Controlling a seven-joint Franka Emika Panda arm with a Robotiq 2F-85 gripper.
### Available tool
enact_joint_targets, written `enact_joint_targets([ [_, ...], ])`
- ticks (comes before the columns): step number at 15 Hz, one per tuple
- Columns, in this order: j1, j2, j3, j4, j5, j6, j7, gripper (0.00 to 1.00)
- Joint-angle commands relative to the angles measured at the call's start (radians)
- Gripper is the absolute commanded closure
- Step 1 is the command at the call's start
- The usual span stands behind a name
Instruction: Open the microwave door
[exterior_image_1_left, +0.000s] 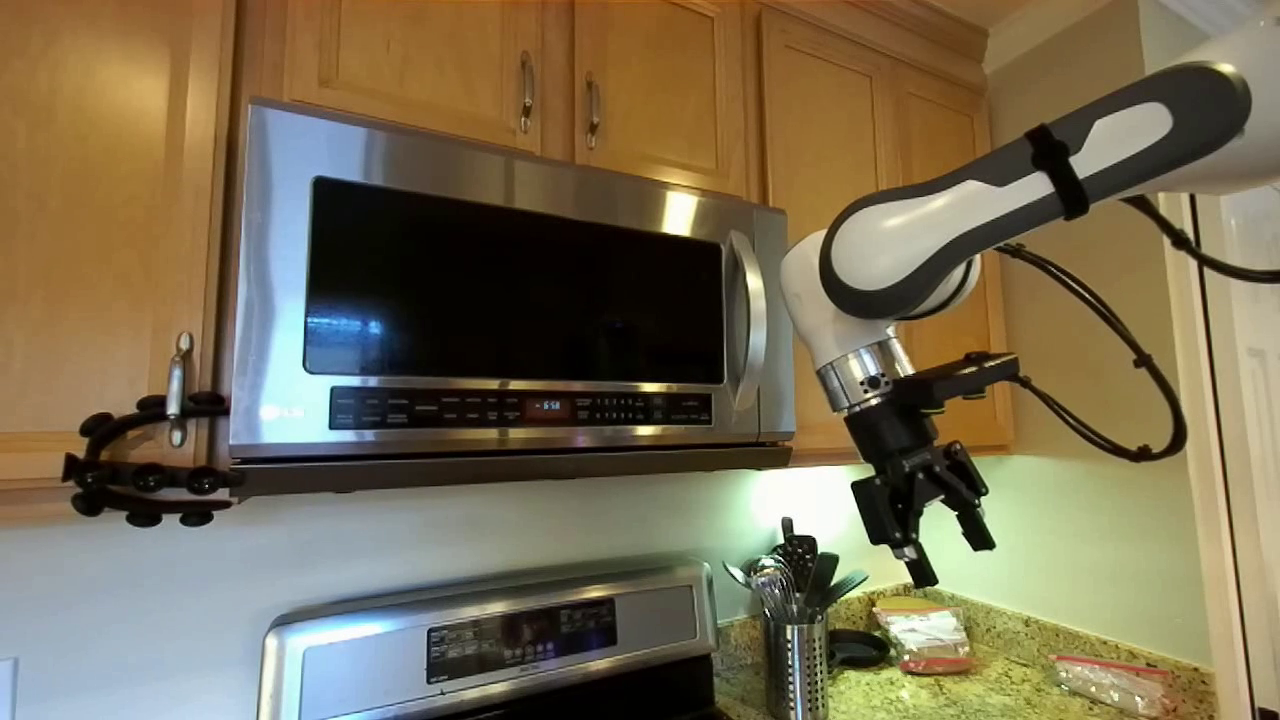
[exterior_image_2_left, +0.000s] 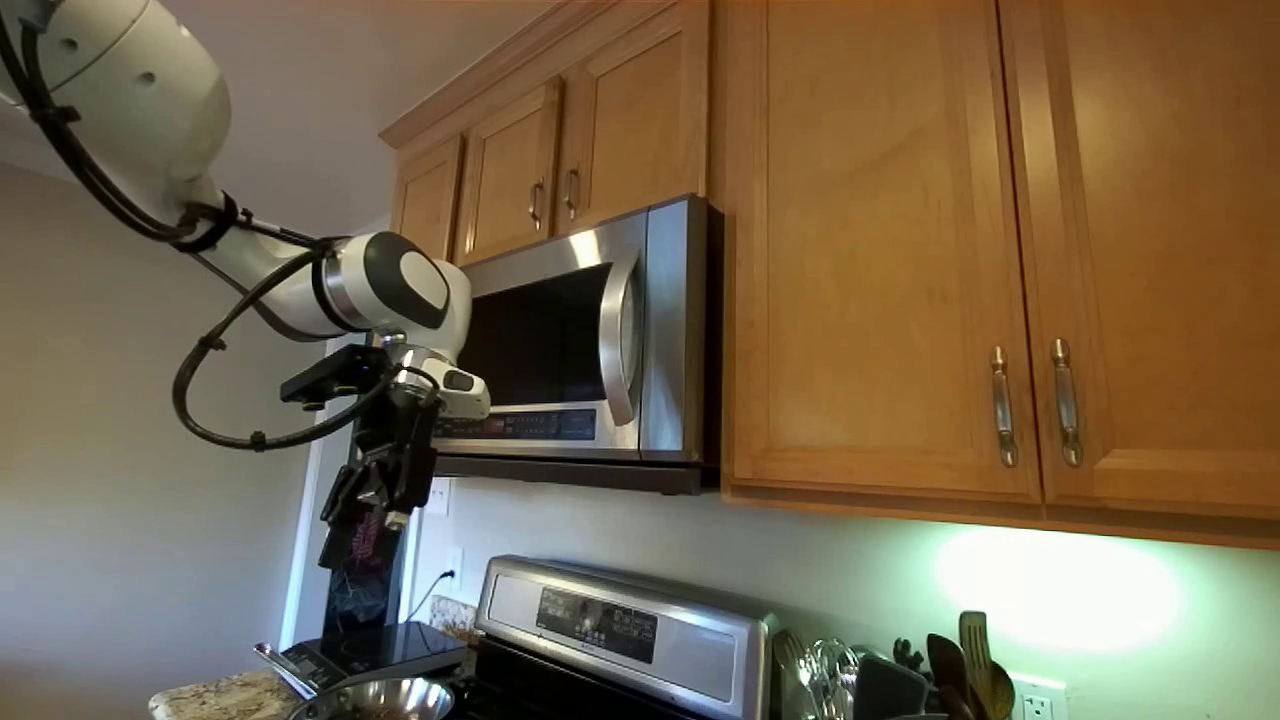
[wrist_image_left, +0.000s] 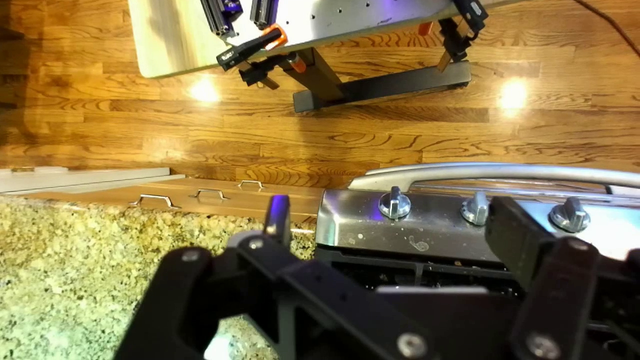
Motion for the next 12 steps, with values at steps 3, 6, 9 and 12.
enact_joint_targets([
  [3, -0.001, -0.055, -0.032, -0.04, -0.084, 0.173, 0.004, 0.0],
  [6, -0.011, -0.09, -0.041, -0.049, -0.166, 0.269, 0.005, 0.0],
  [9, -0.017, -0.137, -0.06, -0.058, -0.206, 0.383, 0.011, 0.0],
  [12, -0.026, -0.177, -0.075, -0.063, -0.196, 0.512, 0.023, 0.0],
])
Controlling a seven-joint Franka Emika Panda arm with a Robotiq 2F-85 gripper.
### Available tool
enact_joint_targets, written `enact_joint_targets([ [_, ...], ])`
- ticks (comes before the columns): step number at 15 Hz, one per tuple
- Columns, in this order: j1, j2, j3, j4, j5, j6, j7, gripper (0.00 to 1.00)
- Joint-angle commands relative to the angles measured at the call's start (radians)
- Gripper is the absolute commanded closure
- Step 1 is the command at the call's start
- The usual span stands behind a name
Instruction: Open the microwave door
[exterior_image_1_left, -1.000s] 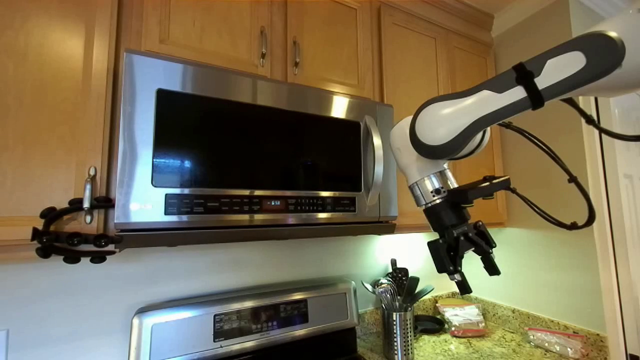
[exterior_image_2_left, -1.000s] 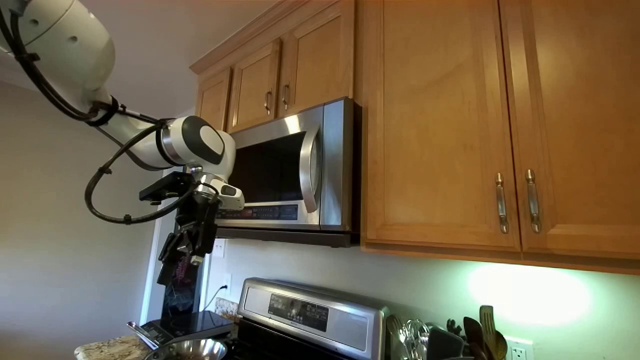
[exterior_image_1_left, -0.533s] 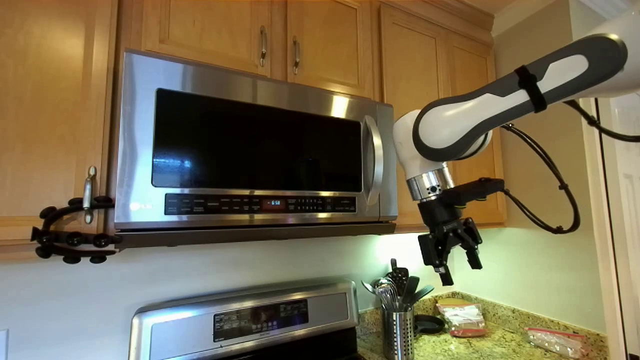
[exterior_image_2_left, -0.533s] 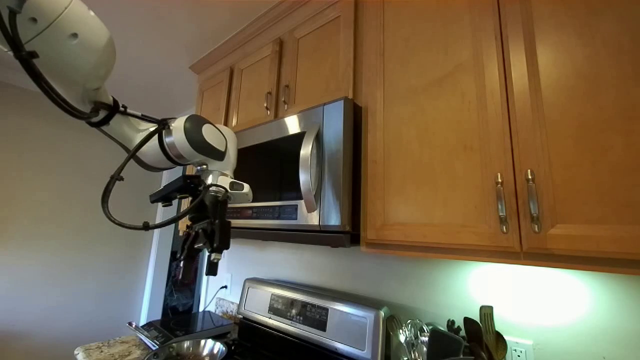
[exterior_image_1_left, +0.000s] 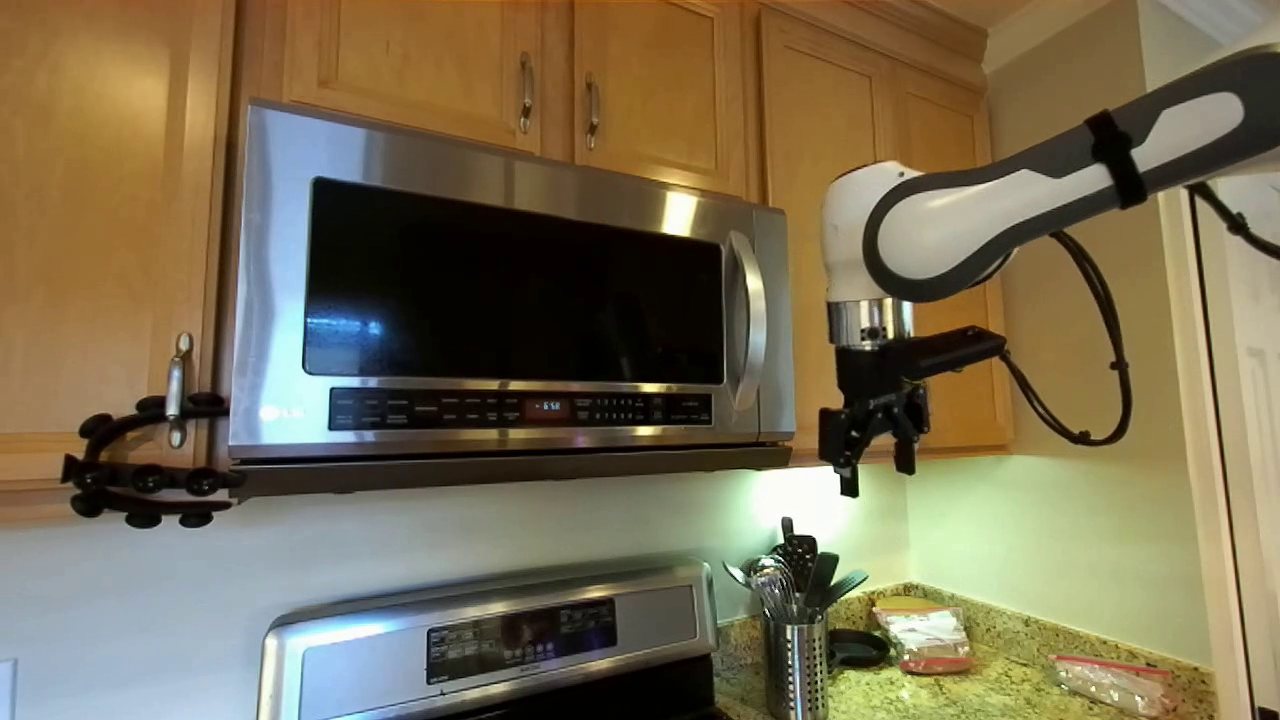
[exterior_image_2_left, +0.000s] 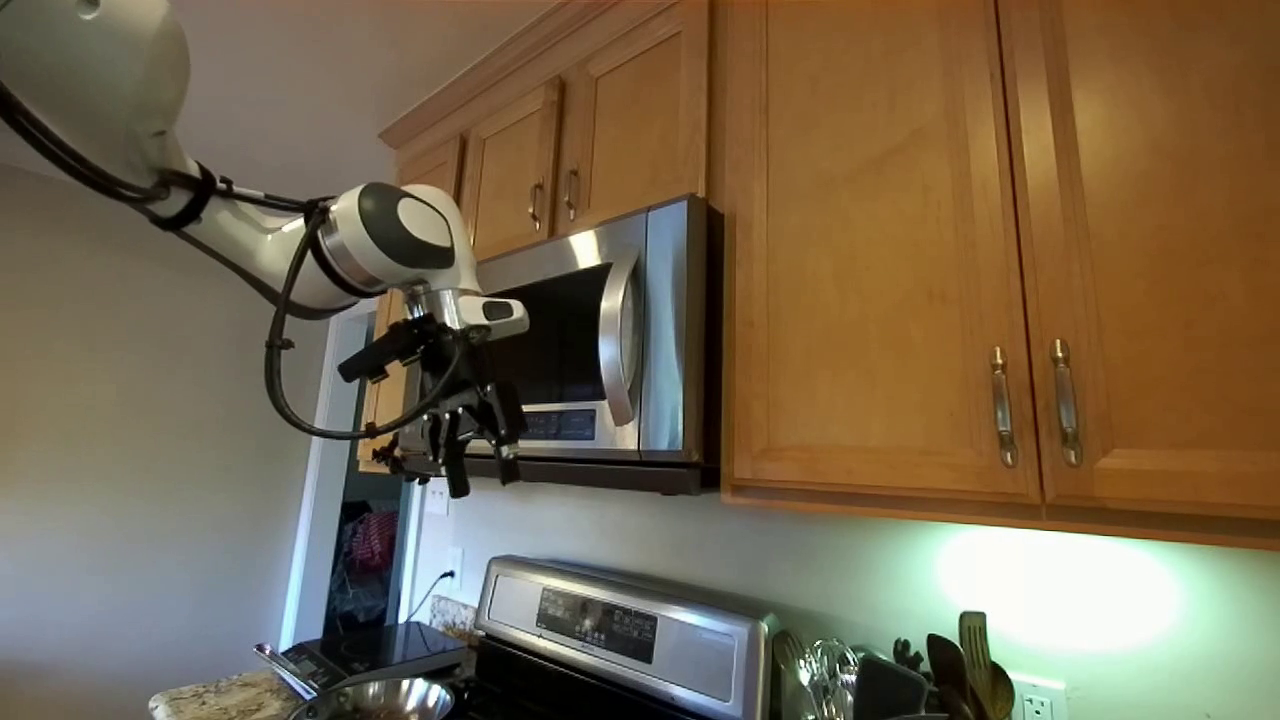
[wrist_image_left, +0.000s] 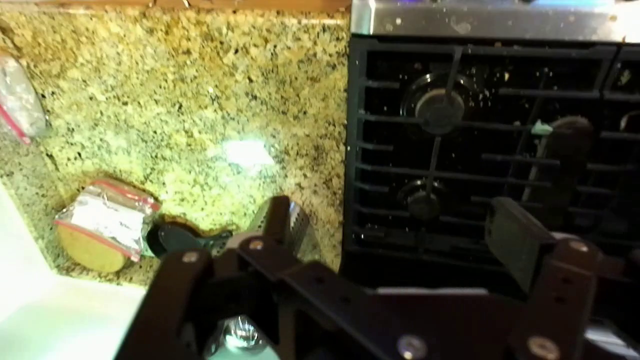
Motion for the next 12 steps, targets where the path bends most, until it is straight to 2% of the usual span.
enact_joint_targets([
  [1, -0.024, -0.085, -0.01, -0.057, -0.013, 0.17, 0.03, 0.0],
  [3, -0.04, -0.077, -0.002, -0.043, 0.005, 0.208, 0.063, 0.0],
  [4, -0.031, -0.049, 0.001, -0.008, 0.009, 0.154, 0.016, 0.0],
  [9, -0.036, -0.052, 0.002, -0.008, 0.01, 0.173, 0.037, 0.0],
  [12, -0.066, -0.033, 0.014, -0.027, -0.028, 0.352, 0.11, 0.0],
])
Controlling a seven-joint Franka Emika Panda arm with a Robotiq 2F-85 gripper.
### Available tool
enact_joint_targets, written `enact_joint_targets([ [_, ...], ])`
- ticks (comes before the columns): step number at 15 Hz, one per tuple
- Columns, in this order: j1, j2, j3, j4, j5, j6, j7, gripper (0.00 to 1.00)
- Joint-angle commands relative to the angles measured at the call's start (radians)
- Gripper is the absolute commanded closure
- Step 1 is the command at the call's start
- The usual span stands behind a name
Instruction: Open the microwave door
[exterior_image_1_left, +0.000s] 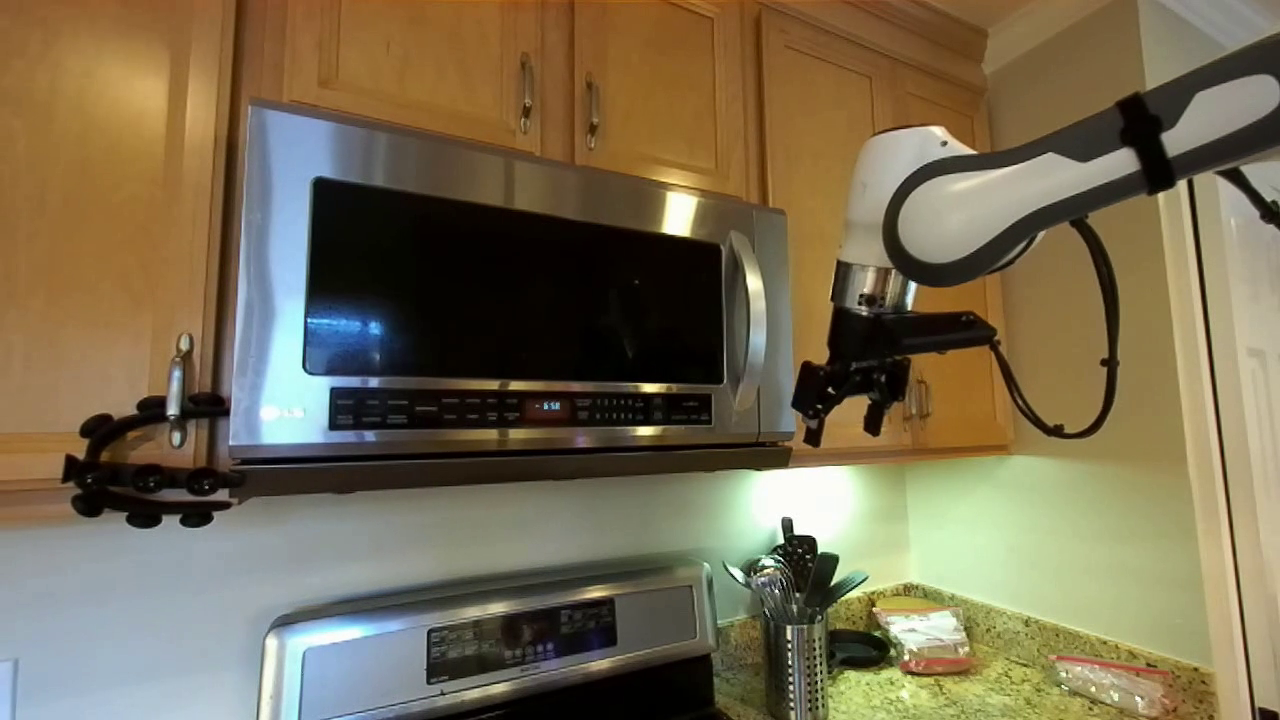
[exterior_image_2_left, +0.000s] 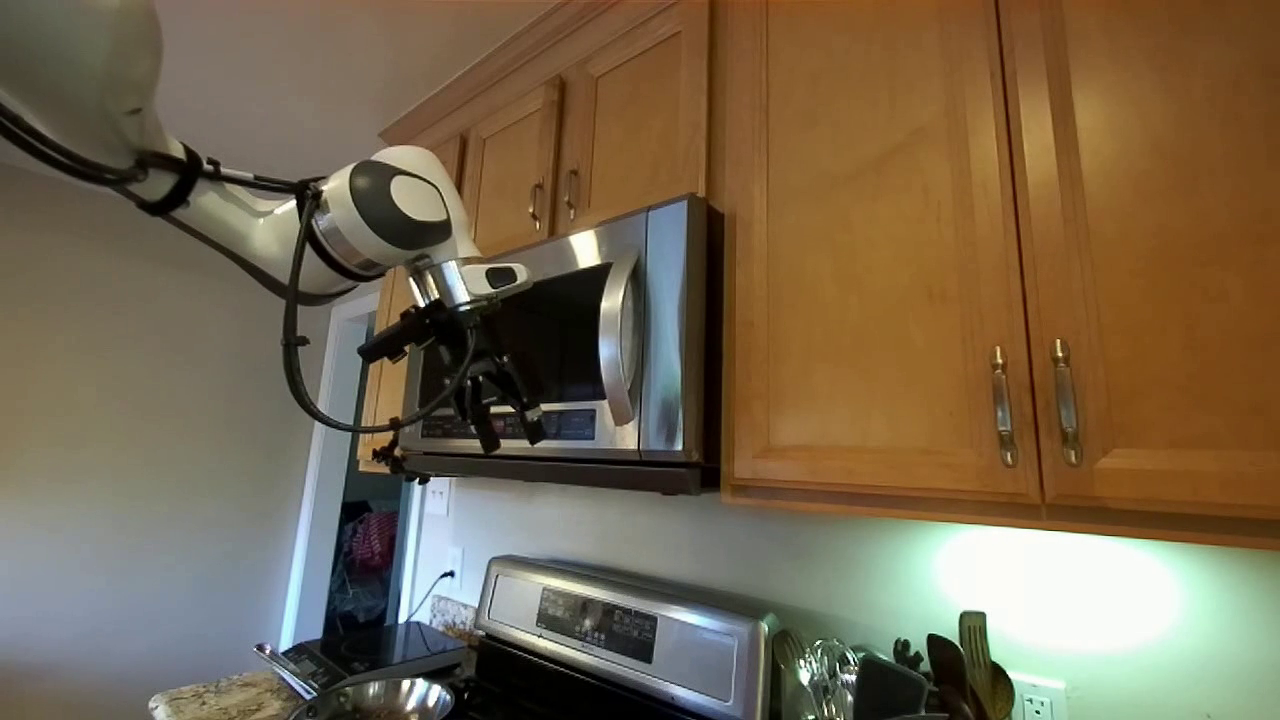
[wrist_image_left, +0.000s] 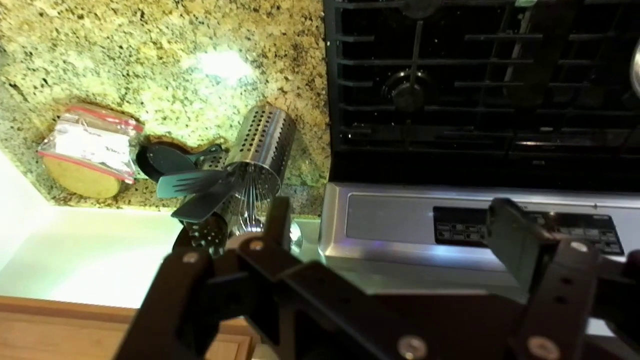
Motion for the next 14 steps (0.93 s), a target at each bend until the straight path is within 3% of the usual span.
enact_joint_targets([
  [1, -0.051, 0.024, 0.024, -0.008, -0.03, 0.183, 0.076, 0.0],
  [4, -0.091, 0.057, 0.045, 0.026, -0.056, 0.298, 0.098, 0.0],
  [14, -0.181, 0.114, 0.084, 0.175, -0.152, 0.471, 0.123, 0.0],
])
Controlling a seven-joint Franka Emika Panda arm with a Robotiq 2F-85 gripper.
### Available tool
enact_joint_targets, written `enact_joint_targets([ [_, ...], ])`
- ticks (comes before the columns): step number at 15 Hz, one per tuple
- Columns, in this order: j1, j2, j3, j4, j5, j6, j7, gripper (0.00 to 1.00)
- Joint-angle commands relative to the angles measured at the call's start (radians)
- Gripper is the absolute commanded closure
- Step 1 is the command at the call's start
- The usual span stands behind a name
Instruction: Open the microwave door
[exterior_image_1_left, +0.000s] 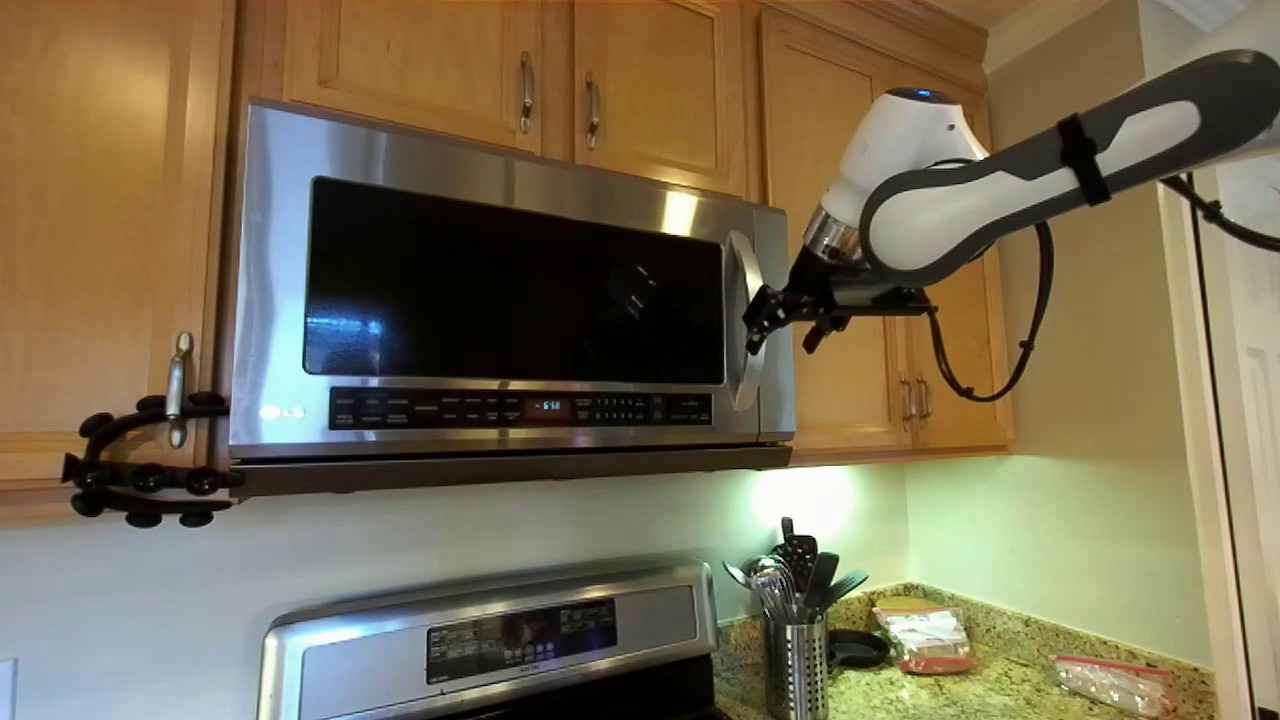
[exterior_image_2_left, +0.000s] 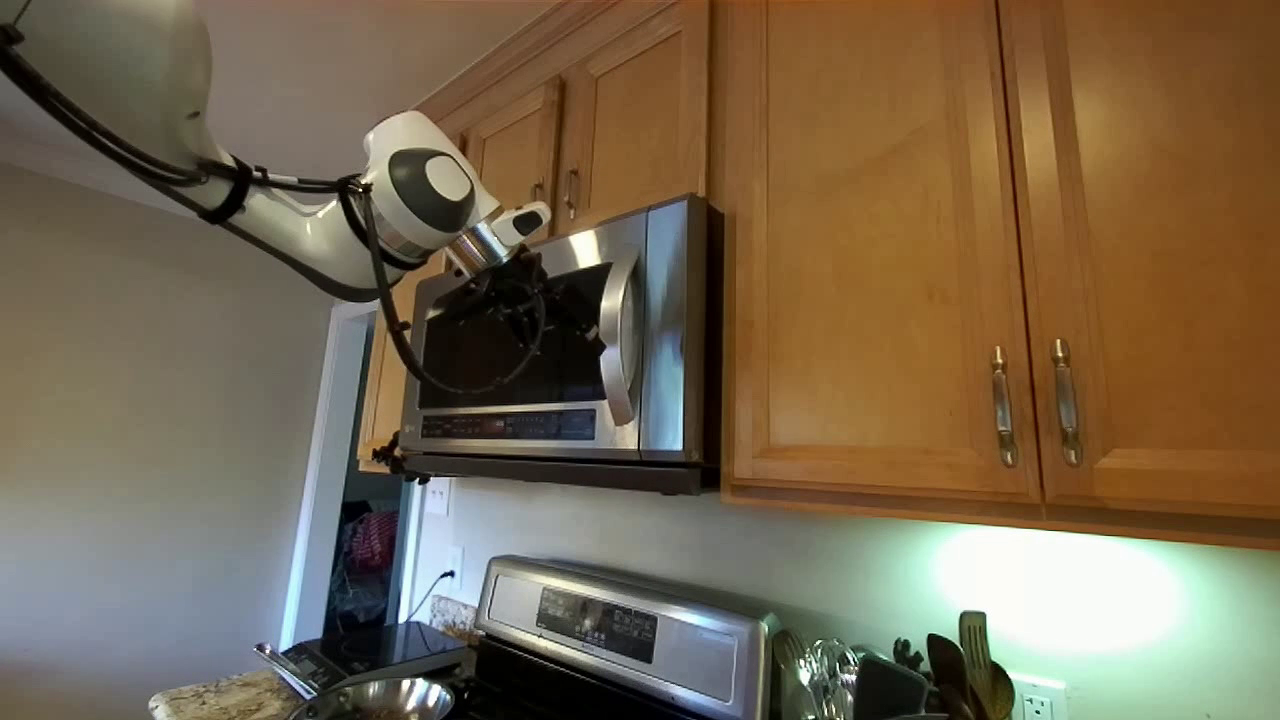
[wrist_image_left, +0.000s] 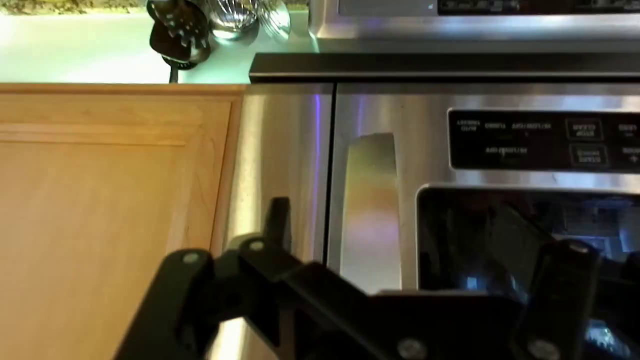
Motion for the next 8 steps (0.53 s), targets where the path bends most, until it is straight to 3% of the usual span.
enact_joint_targets([
  [1, -0.047, 0.036, 0.016, 0.056, -0.041, 0.077, 0.043, 0.0],
  [8, -0.067, 0.12, -0.012, 0.12, -0.014, 0.197, 0.015, 0.0],
])
